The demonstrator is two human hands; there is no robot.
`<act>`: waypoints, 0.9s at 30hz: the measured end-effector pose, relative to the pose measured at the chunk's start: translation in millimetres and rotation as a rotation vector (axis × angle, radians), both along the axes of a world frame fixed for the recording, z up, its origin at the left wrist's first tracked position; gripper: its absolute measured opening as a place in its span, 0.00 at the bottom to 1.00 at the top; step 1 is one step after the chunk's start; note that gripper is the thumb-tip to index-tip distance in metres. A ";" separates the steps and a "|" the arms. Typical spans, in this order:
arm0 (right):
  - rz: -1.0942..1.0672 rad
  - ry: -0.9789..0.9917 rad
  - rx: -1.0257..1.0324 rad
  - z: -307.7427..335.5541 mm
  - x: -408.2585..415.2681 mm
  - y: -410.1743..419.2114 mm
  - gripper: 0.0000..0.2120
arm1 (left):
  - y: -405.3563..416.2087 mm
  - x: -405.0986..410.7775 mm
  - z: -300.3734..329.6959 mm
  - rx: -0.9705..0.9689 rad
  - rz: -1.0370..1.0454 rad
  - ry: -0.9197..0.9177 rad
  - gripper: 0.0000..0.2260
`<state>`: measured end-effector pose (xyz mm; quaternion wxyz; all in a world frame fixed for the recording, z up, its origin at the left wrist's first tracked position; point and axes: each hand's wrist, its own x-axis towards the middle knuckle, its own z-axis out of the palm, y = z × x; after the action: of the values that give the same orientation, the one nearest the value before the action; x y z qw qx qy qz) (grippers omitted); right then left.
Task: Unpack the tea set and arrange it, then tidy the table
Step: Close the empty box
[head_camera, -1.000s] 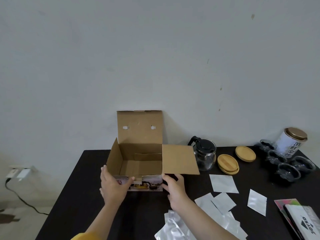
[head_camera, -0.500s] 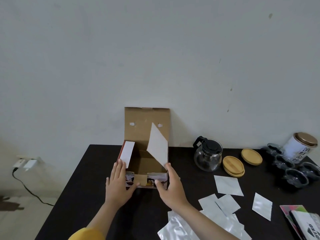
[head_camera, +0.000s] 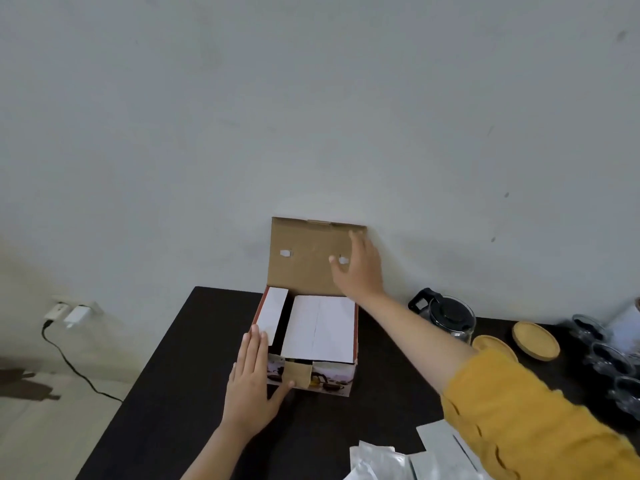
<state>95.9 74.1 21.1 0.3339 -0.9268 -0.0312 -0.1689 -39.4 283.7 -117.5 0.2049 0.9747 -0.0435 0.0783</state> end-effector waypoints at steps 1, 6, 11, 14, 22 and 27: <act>0.019 -0.021 -0.112 4.6 13.1 0.0 0.31 | 0.5 0.6 -2.0 0.004 0.001 0.000 0.45; -0.001 -0.092 -0.466 9.1 48.0 -4.8 0.26 | 1.8 2.3 -7.7 0.006 -0.020 -0.022 0.44; -0.050 -0.319 -0.492 -0.8 38.5 0.0 0.19 | 0.2 2.4 -8.9 0.021 -0.013 -0.042 0.44; -0.063 -0.536 -0.523 -3.9 22.0 -2.5 0.16 | -0.3 2.0 -8.8 0.010 -0.012 -0.049 0.44; 0.079 -0.590 -0.404 -43.8 -56.8 -0.2 0.15 | -3.3 -2.6 -6.6 -0.122 -0.017 -0.069 0.49; 0.155 -0.516 -0.310 -85.9 -97.0 2.9 0.11 | -7.9 -6.8 -3.3 -0.300 0.056 -0.075 0.57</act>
<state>-1.1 77.0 -64.9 0.1814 -0.8881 -0.2107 -0.3659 -46.2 275.9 -120.7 0.3442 0.9303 -0.0116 0.1260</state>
